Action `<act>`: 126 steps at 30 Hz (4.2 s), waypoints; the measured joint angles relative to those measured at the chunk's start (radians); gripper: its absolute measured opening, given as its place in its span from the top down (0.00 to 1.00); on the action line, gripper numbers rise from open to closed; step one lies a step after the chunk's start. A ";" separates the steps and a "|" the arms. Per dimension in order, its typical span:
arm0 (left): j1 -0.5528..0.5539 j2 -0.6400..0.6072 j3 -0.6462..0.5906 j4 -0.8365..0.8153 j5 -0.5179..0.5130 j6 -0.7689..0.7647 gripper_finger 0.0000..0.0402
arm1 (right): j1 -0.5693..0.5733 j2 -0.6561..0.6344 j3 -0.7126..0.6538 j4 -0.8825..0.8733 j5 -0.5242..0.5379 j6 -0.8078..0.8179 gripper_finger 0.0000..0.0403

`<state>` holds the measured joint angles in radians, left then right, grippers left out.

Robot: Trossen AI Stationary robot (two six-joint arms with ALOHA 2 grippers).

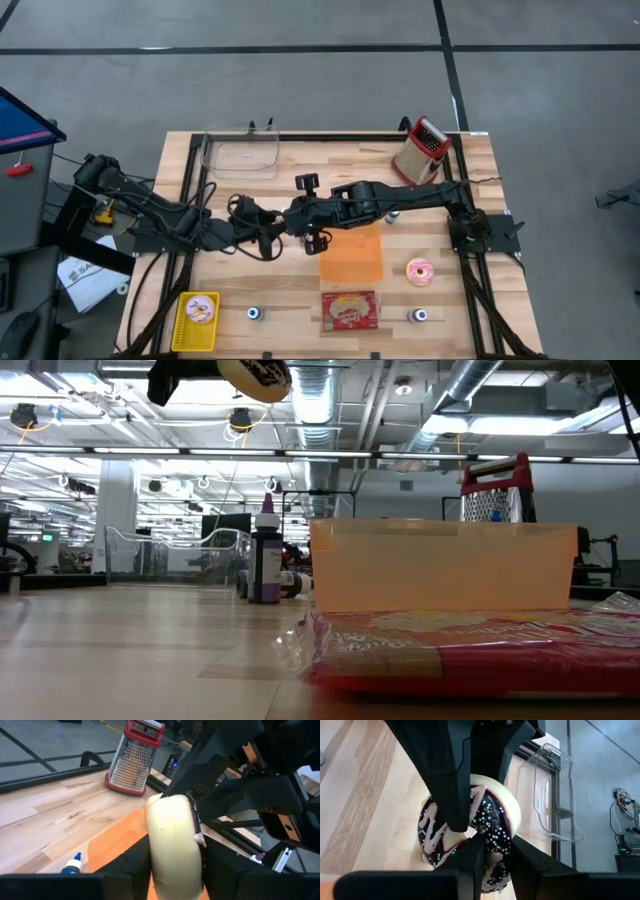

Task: Pick & Place Food Item
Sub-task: Put the black donut into the yellow basket

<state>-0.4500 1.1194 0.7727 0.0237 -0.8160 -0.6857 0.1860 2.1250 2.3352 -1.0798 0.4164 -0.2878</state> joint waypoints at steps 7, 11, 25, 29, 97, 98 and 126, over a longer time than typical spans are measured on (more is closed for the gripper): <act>0.000 0.000 0.000 0.000 0.005 0.000 0.81 | 0.005 0.000 0.000 0.000 0.000 -0.008 0.82; -0.001 0.000 0.000 -0.001 0.012 0.000 0.87 | 0.010 0.000 0.000 -0.004 0.000 -0.005 0.77; -0.009 0.000 0.000 -0.027 0.011 0.004 0.89 | 0.024 -0.010 0.018 -0.046 0.053 0.000 0.35; -0.002 -0.029 0.000 -0.096 0.011 0.005 0.89 | 0.045 -0.039 0.020 -0.068 0.083 0.020 0.34; -0.465 0.173 0.000 -0.670 1.226 -0.647 0.85 | 0.226 -0.170 0.021 -0.214 0.085 0.426 0.34; -0.465 0.173 0.000 -0.667 1.225 -0.650 0.83 | 0.226 -0.170 0.021 -0.213 0.085 0.427 0.34; -0.526 0.170 0.000 -0.606 1.243 -0.625 0.67 | 0.224 -0.170 0.021 -0.190 0.090 0.438 0.34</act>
<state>-0.9758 1.2896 0.7723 -0.5821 0.4267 -1.3112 0.4103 1.9549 2.3562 -1.2700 0.5068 0.1503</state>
